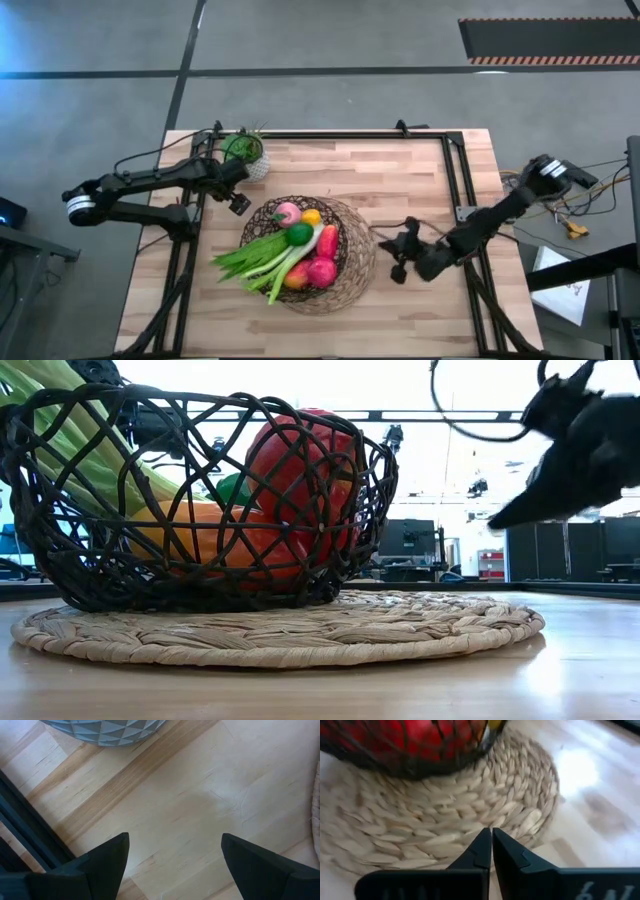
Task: Build produce basket
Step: Return to Home Position
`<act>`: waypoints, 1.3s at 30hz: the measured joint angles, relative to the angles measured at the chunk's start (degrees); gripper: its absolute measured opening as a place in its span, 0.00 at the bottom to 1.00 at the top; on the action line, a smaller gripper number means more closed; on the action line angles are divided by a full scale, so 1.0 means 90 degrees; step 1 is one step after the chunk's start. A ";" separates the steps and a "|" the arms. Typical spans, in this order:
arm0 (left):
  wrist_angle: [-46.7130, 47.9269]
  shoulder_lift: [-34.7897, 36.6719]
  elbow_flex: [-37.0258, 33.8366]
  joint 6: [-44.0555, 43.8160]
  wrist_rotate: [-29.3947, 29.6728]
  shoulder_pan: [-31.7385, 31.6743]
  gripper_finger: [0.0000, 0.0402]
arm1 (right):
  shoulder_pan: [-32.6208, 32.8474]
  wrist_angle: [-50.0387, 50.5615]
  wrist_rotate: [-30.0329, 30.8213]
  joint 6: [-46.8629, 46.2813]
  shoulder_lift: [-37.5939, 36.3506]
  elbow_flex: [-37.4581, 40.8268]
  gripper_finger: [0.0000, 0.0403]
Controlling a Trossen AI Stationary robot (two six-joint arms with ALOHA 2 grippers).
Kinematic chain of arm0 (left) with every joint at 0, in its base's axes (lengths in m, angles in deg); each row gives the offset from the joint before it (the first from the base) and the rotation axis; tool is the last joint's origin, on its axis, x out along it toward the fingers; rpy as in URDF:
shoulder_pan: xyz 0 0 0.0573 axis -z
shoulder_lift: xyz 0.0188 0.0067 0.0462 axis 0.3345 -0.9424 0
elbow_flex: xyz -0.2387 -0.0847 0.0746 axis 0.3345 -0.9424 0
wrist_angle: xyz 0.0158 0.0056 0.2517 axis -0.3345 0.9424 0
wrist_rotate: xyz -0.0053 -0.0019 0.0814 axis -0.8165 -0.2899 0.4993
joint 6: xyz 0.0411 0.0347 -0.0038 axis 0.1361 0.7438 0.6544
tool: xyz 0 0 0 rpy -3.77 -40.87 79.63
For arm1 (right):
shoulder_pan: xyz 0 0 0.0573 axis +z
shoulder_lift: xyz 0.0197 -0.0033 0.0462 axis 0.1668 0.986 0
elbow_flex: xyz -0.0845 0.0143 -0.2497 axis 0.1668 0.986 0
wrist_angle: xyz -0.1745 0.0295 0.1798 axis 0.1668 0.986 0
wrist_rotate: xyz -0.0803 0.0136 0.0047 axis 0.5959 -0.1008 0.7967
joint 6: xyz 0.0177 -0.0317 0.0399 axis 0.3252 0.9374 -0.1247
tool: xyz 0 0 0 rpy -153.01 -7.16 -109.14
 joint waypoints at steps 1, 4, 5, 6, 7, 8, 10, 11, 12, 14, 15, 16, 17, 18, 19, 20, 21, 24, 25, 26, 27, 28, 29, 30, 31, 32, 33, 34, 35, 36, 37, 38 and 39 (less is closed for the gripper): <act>0.0000 0.0000 0.0000 0.0000 0.0000 0.0000 0.75 | 0.0001 -0.0032 -0.0036 0.0161 -0.0311 0.0117 0.02; 0.0000 0.0000 0.0000 0.0000 0.0000 0.0000 0.75 | -0.0003 -0.0054 -0.0271 0.0629 -0.1333 0.0493 0.02; 0.0000 0.0000 0.0000 0.0000 0.0000 0.0000 0.75 | -0.0008 -0.0047 -0.0429 0.0779 -0.1683 0.0613 0.02; 0.0000 0.0000 0.0000 0.0000 0.0000 0.0000 0.75 | -0.0020 -0.0067 -0.0635 0.0922 -0.2033 0.0729 0.02; 0.0000 0.0000 0.0000 0.0000 0.0000 0.0000 0.75 | -0.0042 -0.0078 -0.0889 0.1058 -0.2377 0.0852 0.02; 0.0000 0.0000 0.0000 0.0000 0.0000 0.0000 0.75 | -0.0081 -0.0090 -0.1187 0.1177 -0.2721 0.0975 0.02; 0.0000 0.0000 0.0000 0.0000 0.0000 0.0000 0.75 | -0.0190 -0.0215 -0.1840 0.1492 -0.3372 0.1221 0.02; 0.0000 0.0000 0.0000 0.0000 0.0000 0.0000 0.75 | -0.0254 -0.0275 -0.2104 0.1643 -0.3683 0.1352 0.02; 0.0000 0.0000 0.0000 0.0000 0.0000 0.0000 0.75 | -0.0319 -0.0319 -0.2305 0.1780 -0.3983 0.1481 0.02; 0.0000 0.0000 0.0000 0.0000 0.0000 0.0000 0.75 | -0.0468 -0.0383 -0.2567 0.2013 -0.4567 0.1697 0.02; 0.0000 0.0000 0.0000 0.0000 0.0000 0.0000 0.75 | -0.0542 -0.0381 -0.2635 0.2121 -0.4846 0.1800 0.02; 0.0000 0.0000 0.0000 0.0000 0.0000 0.0000 0.75 | -0.0614 -0.0383 -0.2738 0.2239 -0.5101 0.1904 0.02; 0.0000 0.0000 0.0000 0.0000 0.0000 0.0000 0.75 | -0.0680 -0.0383 -0.2812 0.2341 -0.5340 0.1993 0.02; 0.0000 0.0000 0.0000 0.0000 0.0000 0.0000 0.75 | -0.0751 -0.0369 -0.2914 0.2457 -0.5623 0.2088 0.02; 0.0000 0.0000 0.0000 0.0000 0.0000 0.0000 0.75 | -0.0804 -0.0335 -0.3019 0.2565 -0.5875 0.2172 0.02; 0.0000 0.0000 0.0000 0.0000 0.0000 0.0000 0.75 | -0.0854 -0.0308 -0.3120 0.2635 -0.6107 0.2252 0.02; 0.0000 0.0000 0.0000 0.0000 0.0000 0.0000 0.75 | -0.0896 -0.0273 -0.3214 0.2728 -0.6348 0.2328 0.02; 0.0000 0.0000 0.0000 0.0000 0.0000 0.0000 0.75 | -0.0963 -0.0013 -0.3289 0.2977 -0.7077 0.2516 0.02; 0.0000 0.0000 0.0000 0.0000 0.0000 0.0000 0.75 | -0.0980 0.0176 -0.3289 0.3056 -0.7317 0.2544 0.02; 0.0000 0.0000 0.0000 0.0000 0.0000 0.0000 0.75 | -0.0986 0.0377 -0.3283 0.3101 -0.7550 0.2549 0.02; 0.0000 0.0000 0.0000 0.0000 0.0000 0.0000 0.75 | -0.0998 0.0558 -0.3267 0.3141 -0.7771 0.2550 0.02; 0.0000 0.0000 0.0000 0.0000 0.0000 0.0000 0.75 | -0.1016 0.0632 -0.3234 0.3197 -0.7842 0.2540 0.02; 0.0000 0.0000 0.0000 0.0000 0.0000 0.0000 0.75 | -0.1041 0.0546 -0.3248 0.3267 -0.7816 0.2523 0.02; 0.0000 0.0000 0.0000 0.0000 0.0000 0.0000 0.75 | -0.1059 0.0654 -0.3266 0.3365 -0.7827 0.2542 0.02; 0.0000 0.0000 0.0000 0.0000 0.0000 0.0000 0.75 | -0.1080 0.0639 -0.3295 0.3428 -0.7838 0.2548 0.02; 0.0000 0.0000 0.0000 0.0000 0.0000 0.0000 0.75 | -0.1104 0.0642 -0.3229 0.3476 -0.7829 0.2552 0.02; 0.0000 0.0000 0.0000 0.0000 0.0000 0.0000 0.75 | -0.1139 0.0622 -0.3180 0.3497 -0.7850 0.2567 0.02; 0.0000 0.0000 0.0000 0.0000 0.0000 0.0000 0.75 | -0.1163 0.0591 -0.3166 0.3532 -0.7851 0.2584 0.02; 0.0000 0.0000 0.0000 0.0000 0.0000 0.0000 0.75 | -0.1188 0.0568 -0.3165 0.3563 -0.7851 0.2596 0.02; 0.0000 0.0000 0.0000 0.0000 0.0000 0.0000 0.75 | -0.1206 0.0555 -0.3165 0.3594 -0.7839 0.2610 0.02; 0.0000 0.0000 0.0000 0.0000 0.0000 0.0000 0.75 | -0.1220 0.0538 -0.3166 0.3602 -0.7809 0.2628 0.02; 0.0000 0.0000 0.0000 0.0000 0.0000 0.0000 0.75 | -0.1230 0.0534 -0.3173 0.3642 -0.7791 0.2630 0.02; 0.0000 0.0000 0.0000 0.0000 0.0000 0.0000 0.75 | -0.1230 0.0534 -0.3196 0.3680 -0.7795 0.2630 0.02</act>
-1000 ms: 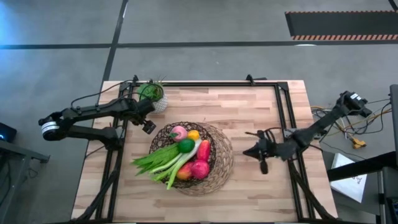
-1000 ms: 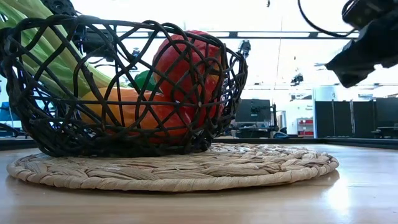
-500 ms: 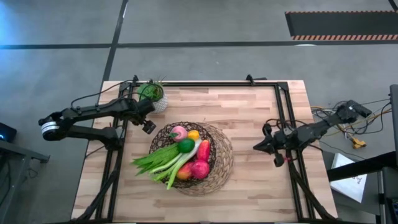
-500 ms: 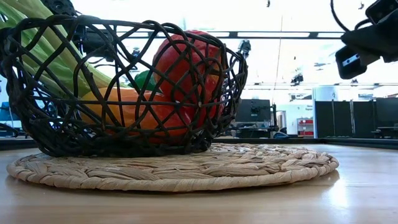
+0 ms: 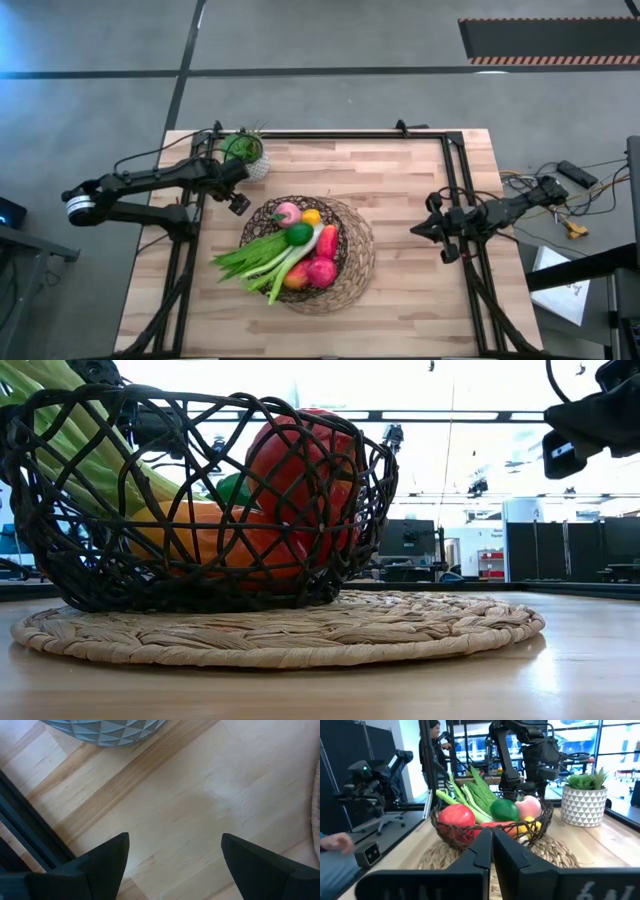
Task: Build produce basket
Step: Return to Home Position
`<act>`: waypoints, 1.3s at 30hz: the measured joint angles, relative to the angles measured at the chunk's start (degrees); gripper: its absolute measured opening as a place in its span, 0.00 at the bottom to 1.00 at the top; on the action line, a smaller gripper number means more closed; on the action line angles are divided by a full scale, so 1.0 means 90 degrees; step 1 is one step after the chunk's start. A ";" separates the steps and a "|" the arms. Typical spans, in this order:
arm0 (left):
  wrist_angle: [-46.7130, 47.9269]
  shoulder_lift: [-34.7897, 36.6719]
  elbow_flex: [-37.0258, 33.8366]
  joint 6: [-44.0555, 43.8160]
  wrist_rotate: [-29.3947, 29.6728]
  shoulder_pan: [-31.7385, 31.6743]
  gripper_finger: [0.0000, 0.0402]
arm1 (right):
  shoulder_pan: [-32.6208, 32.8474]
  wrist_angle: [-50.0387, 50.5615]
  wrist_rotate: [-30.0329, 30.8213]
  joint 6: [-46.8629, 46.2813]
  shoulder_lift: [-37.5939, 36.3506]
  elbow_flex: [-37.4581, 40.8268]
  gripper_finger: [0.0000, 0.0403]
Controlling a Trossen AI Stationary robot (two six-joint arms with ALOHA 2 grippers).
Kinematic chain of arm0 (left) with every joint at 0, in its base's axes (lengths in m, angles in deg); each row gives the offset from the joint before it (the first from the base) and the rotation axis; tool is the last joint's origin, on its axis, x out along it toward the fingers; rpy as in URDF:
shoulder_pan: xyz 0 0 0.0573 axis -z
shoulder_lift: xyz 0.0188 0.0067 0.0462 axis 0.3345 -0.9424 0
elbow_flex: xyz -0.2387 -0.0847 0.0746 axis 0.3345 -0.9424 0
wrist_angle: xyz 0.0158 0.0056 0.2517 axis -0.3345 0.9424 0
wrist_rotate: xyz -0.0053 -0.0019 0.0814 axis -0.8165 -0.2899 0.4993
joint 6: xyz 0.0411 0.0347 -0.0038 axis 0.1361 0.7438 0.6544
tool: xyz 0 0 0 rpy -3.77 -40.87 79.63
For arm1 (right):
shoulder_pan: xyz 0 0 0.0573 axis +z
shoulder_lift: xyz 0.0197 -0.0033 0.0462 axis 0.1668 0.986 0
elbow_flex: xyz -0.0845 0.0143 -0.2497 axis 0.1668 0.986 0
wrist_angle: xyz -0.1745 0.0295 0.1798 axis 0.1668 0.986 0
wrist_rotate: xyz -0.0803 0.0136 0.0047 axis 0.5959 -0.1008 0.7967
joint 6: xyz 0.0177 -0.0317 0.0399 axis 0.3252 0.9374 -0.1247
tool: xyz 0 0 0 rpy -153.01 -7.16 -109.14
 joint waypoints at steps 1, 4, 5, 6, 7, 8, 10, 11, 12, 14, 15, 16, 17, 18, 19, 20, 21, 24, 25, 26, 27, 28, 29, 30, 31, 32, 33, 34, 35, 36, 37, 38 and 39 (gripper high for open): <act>0.0000 0.0000 0.0000 0.0000 0.0000 0.0000 0.75 | 0.0000 0.0003 -0.0008 0.0044 -0.0007 0.0000 0.02; 0.0000 0.0000 0.0000 0.0000 0.0000 0.0000 0.75 | 0.0000 0.0007 -0.0005 0.0071 0.0000 0.0002 0.02; 0.0000 0.0000 0.0000 0.0000 0.0000 0.0000 0.75 | 0.0000 0.0005 0.0038 0.0103 0.0001 0.0002 0.02; 0.0000 0.0000 0.0000 0.0000 0.0000 0.0000 0.75 | 0.0000 0.0003 0.0087 0.0158 0.0008 0.0002 0.02; 0.0000 0.0000 0.0000 0.0000 0.0000 0.0000 0.75 | 0.0000 0.0000 0.0120 0.0265 0.0012 0.0003 0.02; 0.0000 0.0000 0.0000 0.0000 0.0000 0.0000 0.75 | 0.0000 0.0000 0.0128 0.0362 0.0012 0.0005 0.02; 0.0000 0.0000 0.0000 0.0000 0.0000 0.0000 0.75 | 0.0000 0.0002 0.0128 0.0497 0.0014 0.0005 0.02; 0.0000 0.0000 0.0000 0.0000 0.0000 0.0000 0.75 | 0.0000 0.0005 0.0130 0.0534 0.0019 0.0005 0.02; 0.0000 0.0000 0.0000 0.0000 0.0000 0.0000 0.75 | 0.0000 0.0005 0.0131 0.0533 0.0028 0.0005 0.02; 0.0000 0.0000 0.0000 0.0000 0.0000 0.0000 0.75 | 0.0000 0.0007 0.0134 0.0532 0.0044 0.0005 0.02; 0.0000 0.0000 0.0000 0.0000 0.0000 0.0000 0.75 | 0.0000 0.0007 0.0136 0.0535 0.0046 0.0005 0.02; 0.0000 0.0000 0.0000 0.0000 0.0000 0.0000 0.75 | 0.0000 0.0007 0.0144 0.0534 0.0046 0.0006 0.02; 0.0000 0.0000 0.0000 0.0000 0.0000 0.0000 0.75 | 0.0000 0.0008 0.0145 0.0529 0.0046 0.0006 0.02; 0.0000 0.0000 0.0000 0.0000 0.0000 0.0000 0.75 | 0.0000 0.0010 0.0145 0.0510 0.0046 0.0007 0.02; 0.0000 0.0000 0.0000 0.0000 0.0000 0.0000 0.75 | 0.0000 0.0010 0.0145 0.0468 0.0046 0.0007 0.02; 0.0000 0.0000 0.0000 0.0000 0.0000 0.0000 0.75 | 0.0000 0.0010 0.0145 0.0460 0.0046 0.0007 0.02; 0.0000 0.0000 0.0000 0.0000 0.0000 0.0000 0.75 | 0.0000 0.0012 0.0145 0.0462 0.0046 0.0007 0.02; 0.0000 0.0000 0.0000 0.0000 0.0000 0.0000 0.75 | 0.0000 0.0018 0.0145 0.0462 0.0046 0.0005 0.02; 0.0000 0.0000 0.0000 0.0000 0.0000 0.0000 0.75 | 0.0000 0.0020 0.0145 0.0462 0.0046 0.0005 0.02; 0.0000 0.0000 0.0000 0.0000 0.0000 0.0000 0.75 | 0.0000 0.0024 0.0145 0.0462 0.0046 0.0002 0.02; 0.0000 0.0000 0.0000 0.0000 0.0000 0.0000 0.75 | 0.0000 0.0024 0.0145 0.0462 0.0046 0.0002 0.02; 0.0000 0.0000 0.0000 0.0000 0.0000 0.0000 0.75 | 0.0000 0.0027 0.0145 0.0462 0.0046 0.0002 0.02; 0.0000 0.0000 0.0000 0.0000 0.0000 0.0000 0.75 | 0.0000 0.0027 0.0145 0.0462 0.0046 0.0002 0.02; 0.0000 0.0000 0.0000 0.0000 0.0000 0.0000 0.75 | 0.0000 0.0028 0.0145 0.0462 0.0046 0.0002 0.02; 0.0000 0.0000 0.0000 0.0000 0.0000 0.0000 0.75 | 0.0000 0.0029 0.0147 0.0462 0.0046 0.0002 0.02; 0.0000 0.0000 0.0000 0.0000 0.0000 0.0000 0.75 | 0.0000 0.0029 0.0148 0.0462 0.0046 0.0000 0.02; 0.0000 0.0000 0.0000 0.0000 0.0000 0.0000 0.75 | 0.0000 0.0029 0.0145 0.0462 0.0046 0.0000 0.02; 0.0000 0.0000 0.0000 0.0000 0.0000 0.0000 0.75 | 0.0000 0.0029 0.0146 0.0462 0.0046 0.0000 0.02; 0.0000 0.0000 0.0000 0.0000 0.0000 0.0000 0.75 | 0.0000 0.0029 0.0148 0.0462 0.0046 0.0000 0.02; 0.0000 0.0000 0.0000 0.0000 0.0000 0.0000 0.75 | 0.0000 0.0029 0.0148 0.0462 0.0046 0.0000 0.02; 0.0000 0.0000 0.0000 0.0000 0.0000 0.0000 0.75 | 0.0000 0.0029 0.0148 0.0462 0.0046 0.0000 0.02; 0.0000 0.0000 0.0000 0.0000 0.0000 0.0000 0.75 | 0.0000 0.0030 0.0148 0.0462 0.0046 0.0000 0.02; 0.0000 0.0000 0.0000 0.0000 0.0000 0.0000 0.75 | 0.0000 0.0032 0.0148 0.0462 0.0046 0.0000 0.02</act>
